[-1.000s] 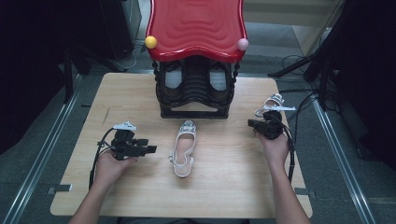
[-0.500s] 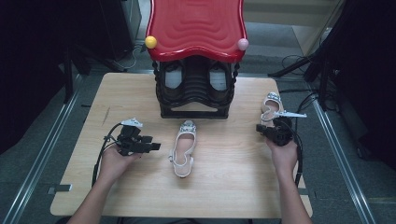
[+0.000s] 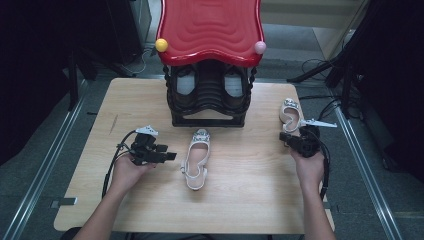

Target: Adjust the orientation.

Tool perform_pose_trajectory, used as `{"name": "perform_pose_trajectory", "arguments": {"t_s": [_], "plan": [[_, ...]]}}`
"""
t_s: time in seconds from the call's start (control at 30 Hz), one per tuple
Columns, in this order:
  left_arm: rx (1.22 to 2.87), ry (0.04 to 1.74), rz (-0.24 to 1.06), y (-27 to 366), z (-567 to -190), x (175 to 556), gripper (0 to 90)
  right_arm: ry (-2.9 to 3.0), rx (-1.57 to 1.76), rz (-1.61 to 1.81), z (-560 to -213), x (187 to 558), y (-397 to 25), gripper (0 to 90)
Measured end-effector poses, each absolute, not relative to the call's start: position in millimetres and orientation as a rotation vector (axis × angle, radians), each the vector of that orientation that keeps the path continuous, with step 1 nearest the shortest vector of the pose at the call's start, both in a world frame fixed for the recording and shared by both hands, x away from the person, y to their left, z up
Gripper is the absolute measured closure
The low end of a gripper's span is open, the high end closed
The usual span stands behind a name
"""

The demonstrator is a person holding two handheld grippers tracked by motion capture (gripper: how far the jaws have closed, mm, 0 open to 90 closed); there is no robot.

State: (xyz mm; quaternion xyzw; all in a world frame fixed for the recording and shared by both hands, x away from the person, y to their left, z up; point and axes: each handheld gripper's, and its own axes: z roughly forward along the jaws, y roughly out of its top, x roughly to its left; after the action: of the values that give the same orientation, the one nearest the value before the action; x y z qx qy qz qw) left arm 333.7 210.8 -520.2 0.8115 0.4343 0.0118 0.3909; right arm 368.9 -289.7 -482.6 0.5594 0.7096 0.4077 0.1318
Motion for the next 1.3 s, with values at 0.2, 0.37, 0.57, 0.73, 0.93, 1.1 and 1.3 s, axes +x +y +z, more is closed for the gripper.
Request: {"name": "perform_pose_trajectory", "arguments": {"t_s": [0.2,0.37,0.57,0.73,0.93,1.1,1.3], "plan": [[2.063,1.121,0.017,213.7,-520.1,328.1,41.3,2.074,1.577,1.186,-471.0,376.3,-280.1,84.5],[2.053,1.132,0.018,217.5,-520.6,321.8,41.5,2.067,1.566,1.205,-461.9,386.2,-278.7,79.5],[2.058,1.146,0.024,221.2,-522.1,314.7,41.4,2.062,1.572,1.193,-454.9,403.3,-281.8,77.8],[2.053,1.154,0.027,224.8,-522.5,309.5,41.4,2.01,1.585,1.166,-444.9,414.6,-290.7,77.6],[2.042,1.166,0.032,230.1,-522.4,304.0,41.4,1.95,1.593,1.189,-432.3,424.1,-300.6,75.7],[2.047,1.177,0.037,234.2,-523.8,299.5,41.5,1.941,1.635,1.148,-439.9,432.9,-307.9,73.6],[2.047,1.187,0.046,237.3,-524.7,294.7,41.5,1.977,1.712,1.049,-468.1,445.6,-308.4,71.7]]}}
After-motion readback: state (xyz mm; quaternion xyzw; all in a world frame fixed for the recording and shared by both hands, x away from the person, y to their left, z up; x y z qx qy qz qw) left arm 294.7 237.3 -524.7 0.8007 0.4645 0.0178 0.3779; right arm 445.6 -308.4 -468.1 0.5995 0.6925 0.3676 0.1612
